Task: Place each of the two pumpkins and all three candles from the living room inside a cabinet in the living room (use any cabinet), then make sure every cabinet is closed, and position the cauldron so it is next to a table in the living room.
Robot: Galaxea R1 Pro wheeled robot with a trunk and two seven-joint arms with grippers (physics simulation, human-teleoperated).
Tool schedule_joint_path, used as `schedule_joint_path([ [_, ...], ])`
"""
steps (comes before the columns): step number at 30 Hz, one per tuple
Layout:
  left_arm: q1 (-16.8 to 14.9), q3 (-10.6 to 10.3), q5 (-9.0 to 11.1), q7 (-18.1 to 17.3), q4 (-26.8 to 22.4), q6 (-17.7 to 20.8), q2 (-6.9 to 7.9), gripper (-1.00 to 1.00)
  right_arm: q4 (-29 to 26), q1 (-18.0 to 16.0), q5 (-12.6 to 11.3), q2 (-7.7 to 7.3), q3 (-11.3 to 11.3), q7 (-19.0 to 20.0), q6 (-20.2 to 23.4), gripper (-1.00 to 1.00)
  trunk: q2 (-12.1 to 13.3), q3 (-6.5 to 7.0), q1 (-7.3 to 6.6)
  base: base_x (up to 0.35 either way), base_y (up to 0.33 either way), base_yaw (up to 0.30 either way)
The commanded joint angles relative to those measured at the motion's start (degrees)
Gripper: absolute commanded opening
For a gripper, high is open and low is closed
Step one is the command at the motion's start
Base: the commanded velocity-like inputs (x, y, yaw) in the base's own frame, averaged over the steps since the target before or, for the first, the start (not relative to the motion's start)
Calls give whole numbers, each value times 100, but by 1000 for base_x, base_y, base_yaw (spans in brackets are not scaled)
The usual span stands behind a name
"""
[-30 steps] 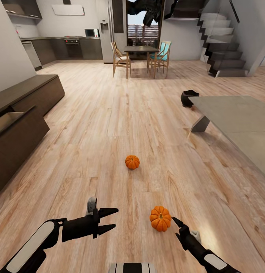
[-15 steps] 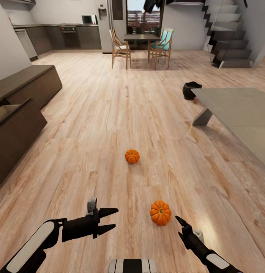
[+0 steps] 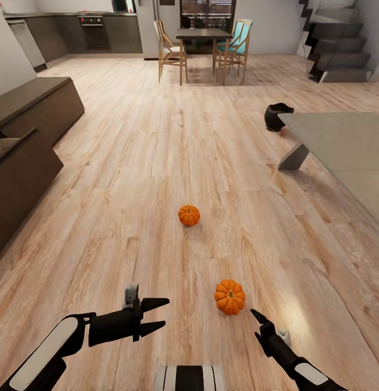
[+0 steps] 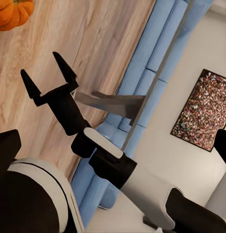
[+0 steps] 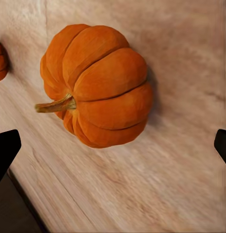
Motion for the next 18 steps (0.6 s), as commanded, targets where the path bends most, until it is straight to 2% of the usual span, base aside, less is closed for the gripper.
schedule_joint_path([
  [1, -3, -7, -3, -17, 1, 6, 3, 100, 1, -3, -61, -2, 30, 17, 35, 100, -3, -27, 1, 0, 0, 0],
  [14, -2, -7, -3, -17, 1, 6, 2, 100, -1, -3, -61, 0, 30, 17, 30, 100, -20, -315, 35, 0, 0, 0],
  [18, -3, -7, -3, -17, 1, 6, 2, 100, -1, -3, -61, 6, 30, 17, 29, 100, -20, -315, 35, 0, 0, 0],
])
